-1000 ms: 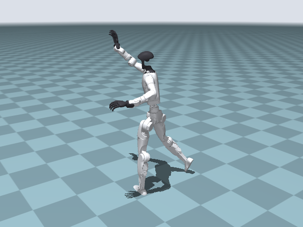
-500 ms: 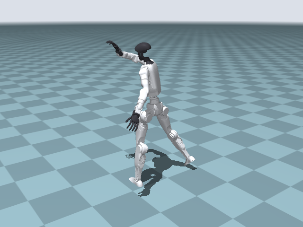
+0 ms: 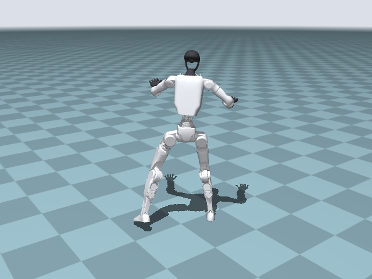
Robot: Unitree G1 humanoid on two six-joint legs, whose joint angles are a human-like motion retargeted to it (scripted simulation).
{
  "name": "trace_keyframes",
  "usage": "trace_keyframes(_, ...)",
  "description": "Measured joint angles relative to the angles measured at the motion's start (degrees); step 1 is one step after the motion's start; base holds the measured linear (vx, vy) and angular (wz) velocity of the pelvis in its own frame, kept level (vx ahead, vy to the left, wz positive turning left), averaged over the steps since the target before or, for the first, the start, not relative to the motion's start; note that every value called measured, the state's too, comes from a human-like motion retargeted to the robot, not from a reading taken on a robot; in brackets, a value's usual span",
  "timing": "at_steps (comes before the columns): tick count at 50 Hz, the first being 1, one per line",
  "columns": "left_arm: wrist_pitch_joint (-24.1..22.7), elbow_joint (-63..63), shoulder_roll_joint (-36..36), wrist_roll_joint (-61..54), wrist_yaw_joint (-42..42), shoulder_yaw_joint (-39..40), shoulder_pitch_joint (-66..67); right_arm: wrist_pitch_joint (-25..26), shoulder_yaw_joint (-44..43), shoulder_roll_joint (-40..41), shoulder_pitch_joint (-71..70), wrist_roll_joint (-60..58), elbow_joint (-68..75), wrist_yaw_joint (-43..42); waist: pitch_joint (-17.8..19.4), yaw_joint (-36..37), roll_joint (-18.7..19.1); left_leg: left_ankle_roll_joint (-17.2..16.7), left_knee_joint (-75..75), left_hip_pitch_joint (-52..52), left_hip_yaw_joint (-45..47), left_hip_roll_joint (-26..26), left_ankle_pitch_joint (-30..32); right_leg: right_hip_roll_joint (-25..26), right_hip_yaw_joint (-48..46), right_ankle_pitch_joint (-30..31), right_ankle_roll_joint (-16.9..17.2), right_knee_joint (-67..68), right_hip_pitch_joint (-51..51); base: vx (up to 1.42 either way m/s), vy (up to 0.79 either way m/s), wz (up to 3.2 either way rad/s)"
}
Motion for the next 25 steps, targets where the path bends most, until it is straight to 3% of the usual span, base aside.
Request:
trace_keyframes(5,-2.39,5.53,7.05,8.38,-8.41,-18.74,-10.99,-0.77,-12.69,-1.20,14.50,10.44,13.72,0.66,-0.18,-6.79,-1.18,-1.76,6.06,-1.80,-8.94,-1.33,6.61,1.84,5.41,0.33,-0.64,-0.16,-0.53,0.10,-0.11,-1.11)
trace_keyframes(10,-2.48,11.65,7.13,10.13,-11.07,-28.62,-16.18,-1.74,-25.86,-2.85,23.18,24.21,26.97,0.10,-2.08,-11.70,-2.25,-4.09,7.77,-3.29,-21.09,-8.77,13.33,-0.16,10.48,1.00,-0.05,-0.46,-2.40,0.08,0.04,-0.79)
trace_keyframes(14,-2.44,12.86,7.08,8.49,-10.34,-29.06,-17.58,-1.24,-35.64,-4.88,25.24,32.65,36.97,0.31,-1.72,-14.22,-4.55,-4.09,7.60,-2.67,-25.97,-17.29,16.92,-5.29,14.86,1.00,1.82,0.05,-3.93,0.03,0.22,-0.56)
trace_keyframes(17,-3.14,11.52,8.48,7.69,-10.79,-29.43,-19.14,-0.76,-41.10,-6.87,25.92,37.87,44.72,1.97,0.62,-15.02,-4.85,-4.09,8.49,-2.18,-27.08,-19.99,16.23,-6.63,16.57,1.37,2.19,-0.18,-4.38,-0.01,0.21,-0.39)
trace_keyframes(21,-3.59,6.82,11.22,4.15,-11.90,-27.29,-19.63,0.95,-45.72,-8.53,27.03,44.23,54.80,5.16,3.98,-16.03,-5.30,-4.09,9.19,-2.70,-25.34,-19.97,10.98,-7.60,16.24,2.31,2.22,-0.33,-5.53,-0.13,0.14,0.12)
trace_keyframes(25,-4.22,-2.07,14.27,-2.03,-11.94,-20.12,-16.08,3.17,-49.25,-8.72,28.19,49.04,62.23,6.50,7.08,-16.55,-4.77,-4.09,9.10,-4.73,-19.73,-15.67,1.85,-7.43,13.70,3.56,2.23,0.35,-8.08,-0.25,0.08,0.63)
